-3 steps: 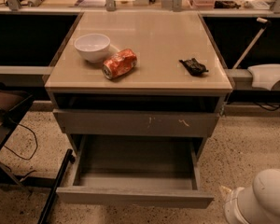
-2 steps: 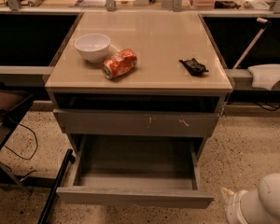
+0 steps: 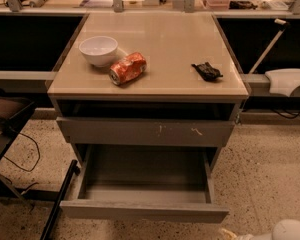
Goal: Close middle drawer
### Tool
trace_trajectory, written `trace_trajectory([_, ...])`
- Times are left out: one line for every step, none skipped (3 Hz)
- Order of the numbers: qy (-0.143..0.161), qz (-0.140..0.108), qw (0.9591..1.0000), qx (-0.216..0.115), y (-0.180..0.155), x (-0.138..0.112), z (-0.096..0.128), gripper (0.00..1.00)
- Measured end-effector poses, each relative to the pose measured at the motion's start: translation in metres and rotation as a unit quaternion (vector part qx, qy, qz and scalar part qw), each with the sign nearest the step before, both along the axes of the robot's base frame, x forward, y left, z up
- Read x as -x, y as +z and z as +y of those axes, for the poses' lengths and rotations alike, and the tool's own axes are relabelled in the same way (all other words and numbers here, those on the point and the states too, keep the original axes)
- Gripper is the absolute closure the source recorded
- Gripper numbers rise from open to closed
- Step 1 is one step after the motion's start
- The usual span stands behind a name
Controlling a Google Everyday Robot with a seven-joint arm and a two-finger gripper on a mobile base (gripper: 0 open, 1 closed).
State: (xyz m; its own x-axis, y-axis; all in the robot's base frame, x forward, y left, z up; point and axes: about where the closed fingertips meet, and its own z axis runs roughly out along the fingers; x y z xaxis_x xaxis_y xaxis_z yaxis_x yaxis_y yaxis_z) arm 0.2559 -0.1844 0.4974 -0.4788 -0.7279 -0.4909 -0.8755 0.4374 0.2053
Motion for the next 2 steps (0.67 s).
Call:
trace_trajectory([0.015, 0.032, 0.9969, -0.070, -0.045, 0.003, 0.036, 0.00])
trace_trajectory([0.024, 0.049, 0.9908, -0.124, -0.077, -0.013, 0.069, 0.00])
